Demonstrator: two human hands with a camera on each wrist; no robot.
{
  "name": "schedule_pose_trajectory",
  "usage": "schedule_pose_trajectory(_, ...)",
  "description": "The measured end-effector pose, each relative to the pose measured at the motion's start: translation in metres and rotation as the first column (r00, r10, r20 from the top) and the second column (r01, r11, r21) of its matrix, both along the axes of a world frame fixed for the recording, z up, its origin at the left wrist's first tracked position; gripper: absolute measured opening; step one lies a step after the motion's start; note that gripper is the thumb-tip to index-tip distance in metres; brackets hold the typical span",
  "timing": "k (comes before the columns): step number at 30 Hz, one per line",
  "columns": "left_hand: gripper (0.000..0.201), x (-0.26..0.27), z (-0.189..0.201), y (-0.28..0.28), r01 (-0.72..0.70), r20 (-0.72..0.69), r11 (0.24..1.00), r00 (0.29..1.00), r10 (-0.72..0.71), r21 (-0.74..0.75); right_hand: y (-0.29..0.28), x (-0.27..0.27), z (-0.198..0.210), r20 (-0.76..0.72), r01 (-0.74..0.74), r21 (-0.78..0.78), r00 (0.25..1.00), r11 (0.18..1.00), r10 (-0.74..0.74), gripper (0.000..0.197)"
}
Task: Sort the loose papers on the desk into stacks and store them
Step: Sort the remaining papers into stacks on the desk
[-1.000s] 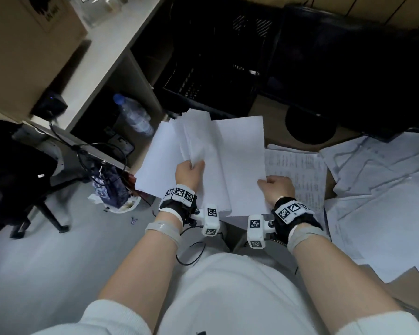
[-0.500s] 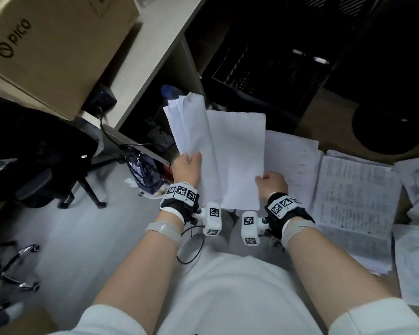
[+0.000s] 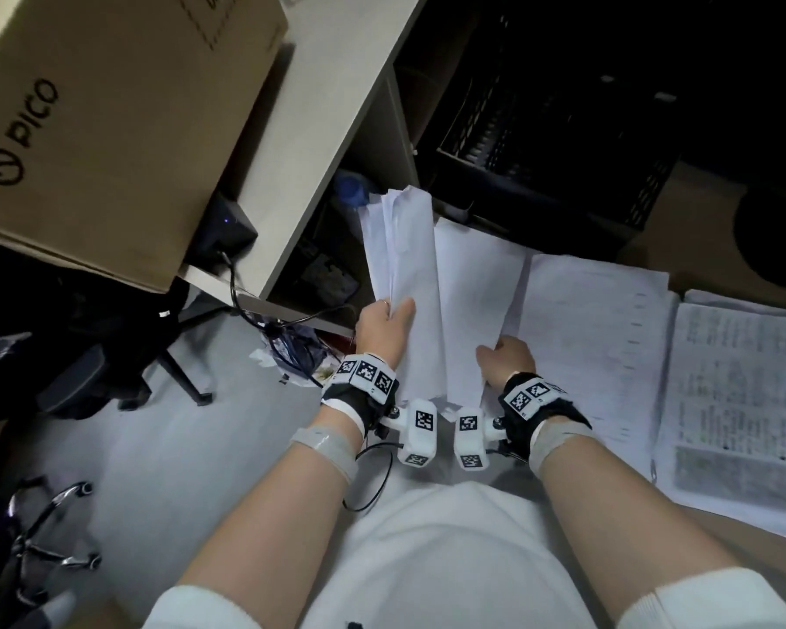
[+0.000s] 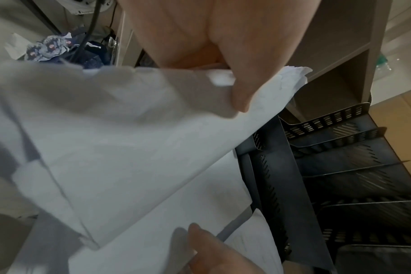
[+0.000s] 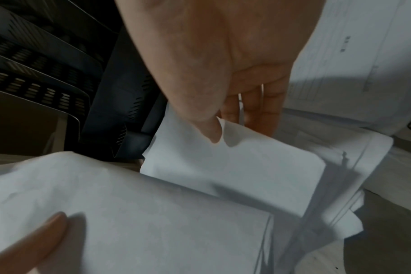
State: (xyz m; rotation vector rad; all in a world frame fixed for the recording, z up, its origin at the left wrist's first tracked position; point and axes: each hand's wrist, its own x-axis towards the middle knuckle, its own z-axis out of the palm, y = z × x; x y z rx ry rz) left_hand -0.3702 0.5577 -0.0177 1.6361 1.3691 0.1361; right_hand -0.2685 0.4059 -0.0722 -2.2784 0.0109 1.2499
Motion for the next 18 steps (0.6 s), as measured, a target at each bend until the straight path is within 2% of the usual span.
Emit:
schedule_pose_trajectory(2, 0.047, 0.002, 0.001, -0.004, 0.013, 0.017, 1.000, 1.000, -0.012, -0.022, -0.003, 0.003, 0.005, -0.002, -0.006, 0.012, 1.000, 1.000, 0.006, 0.011)
schedule_pose_trajectory(3, 0.049, 0.003, 0.004, -0.008, 0.014, 0.029, 1.000, 1.000, -0.013, -0.028, -0.007, 0.006, 0.009, 0.001, 0.000, 0.024, 1.000, 1.000, 0.000, 0.015)
schedule_pose_trajectory(6, 0.049, 0.010, 0.012, -0.024, 0.035, 0.038, 0.999, 0.999, -0.033, -0.033, -0.021, 0.015, 0.020, 0.023, 0.051, 0.118, 0.998, 0.992, -0.054, 0.052)
schedule_pose_trajectory(7, 0.047, 0.011, 0.013, -0.030, 0.033, 0.033, 0.998, 0.999, -0.032, -0.045, -0.026, 0.017, 0.025, 0.031, 0.055, 0.165, 0.998, 0.985, -0.061, 0.057)
schedule_pose_trajectory(9, 0.046, 0.014, 0.012, -0.046, 0.023, 0.058, 0.995, 0.998, -0.018, -0.098, -0.037, 0.020, 0.038, 0.028, 0.058, 0.279, 0.997, 0.959, -0.069, 0.055)
schedule_pose_trajectory(11, 0.042, 0.020, 0.016, -0.063, 0.019, 0.112, 0.986, 0.994, 0.000, -0.168, -0.048, 0.021, 0.053, -0.050, 0.108, 0.420, 0.994, 0.901, -0.096, 0.053)
schedule_pose_trajectory(13, 0.043, 0.027, 0.022, -0.083, 0.041, 0.144, 0.979, 0.990, -0.012, -0.201, -0.063, 0.022, 0.068, -0.086, 0.078, 0.525, 0.996, 0.847, -0.038, 0.053)
schedule_pose_trajectory(16, 0.046, 0.033, 0.031, -0.116, 0.074, 0.221, 0.979, 0.975, -0.030, -0.192, -0.093, 0.025, 0.088, -0.043, -0.061, 0.560, 0.994, 0.826, 0.102, 0.069)
schedule_pose_trajectory(18, 0.044, 0.036, 0.030, -0.136, 0.109, 0.260, 0.978, 0.964, -0.060, -0.176, -0.115, 0.028, 0.098, -0.046, -0.097, 0.571, 0.988, 0.815, 0.149, 0.072)
